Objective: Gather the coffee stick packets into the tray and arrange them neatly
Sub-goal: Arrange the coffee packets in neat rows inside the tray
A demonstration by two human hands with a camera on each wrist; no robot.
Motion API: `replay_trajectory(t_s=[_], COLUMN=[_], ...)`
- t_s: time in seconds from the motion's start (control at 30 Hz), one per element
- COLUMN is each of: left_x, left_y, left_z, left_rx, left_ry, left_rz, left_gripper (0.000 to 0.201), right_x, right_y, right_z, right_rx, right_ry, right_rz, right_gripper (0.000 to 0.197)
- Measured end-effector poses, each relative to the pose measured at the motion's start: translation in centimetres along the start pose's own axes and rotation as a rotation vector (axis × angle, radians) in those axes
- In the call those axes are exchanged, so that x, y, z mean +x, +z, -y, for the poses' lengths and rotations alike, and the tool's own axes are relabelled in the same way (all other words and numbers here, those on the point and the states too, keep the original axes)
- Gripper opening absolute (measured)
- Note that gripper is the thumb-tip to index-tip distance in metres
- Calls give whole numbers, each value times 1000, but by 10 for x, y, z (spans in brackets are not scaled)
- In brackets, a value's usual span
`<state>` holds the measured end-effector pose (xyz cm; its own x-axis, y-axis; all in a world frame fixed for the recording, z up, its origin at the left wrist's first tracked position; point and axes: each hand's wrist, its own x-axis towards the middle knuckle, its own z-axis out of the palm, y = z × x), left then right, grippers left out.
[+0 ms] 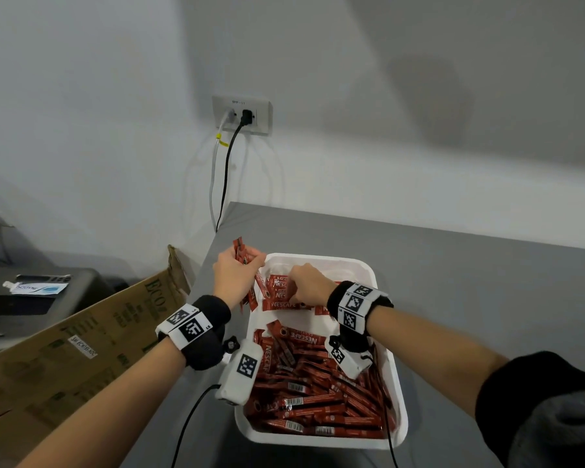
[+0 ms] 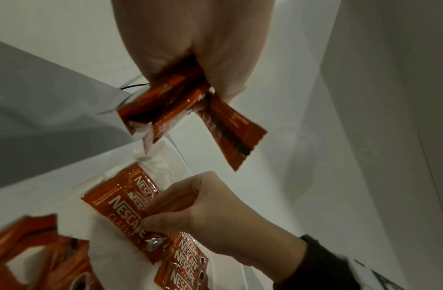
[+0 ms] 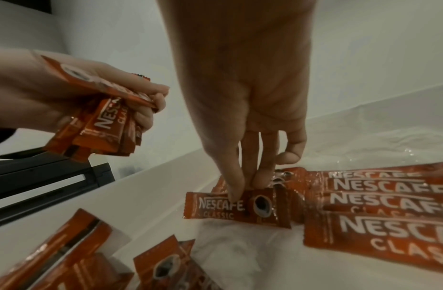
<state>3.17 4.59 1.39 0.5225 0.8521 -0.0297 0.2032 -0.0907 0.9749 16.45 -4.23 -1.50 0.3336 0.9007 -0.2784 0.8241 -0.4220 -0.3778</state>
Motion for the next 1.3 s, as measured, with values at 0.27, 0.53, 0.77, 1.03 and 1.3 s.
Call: replay_trajectory(t_s=[0.27,0.53,0.77,1.03,1.3], left_x=[3,2,2,2,-8], left_y=[2,2,2,1,24], left_z=[0,0,1,2,-5], left_rx=[4,14,0,-2,-94], left_ry=[-19,-17,-17,5,33], left_rz=[15,28,39,43,115], left_gripper=[10,14,13,15,17], right_x=[3,3,4,-2,-51], right_y=[4,2,4,-9,-28], right_z=[-3,-2,-2,-3,20], right_rx=[-30,-39,-70,-17,583], right_ry=[37,34,41,6,-107], right_rz=[-26,-28,-45,-134,-195], right_gripper=[16,18,23,17,28])
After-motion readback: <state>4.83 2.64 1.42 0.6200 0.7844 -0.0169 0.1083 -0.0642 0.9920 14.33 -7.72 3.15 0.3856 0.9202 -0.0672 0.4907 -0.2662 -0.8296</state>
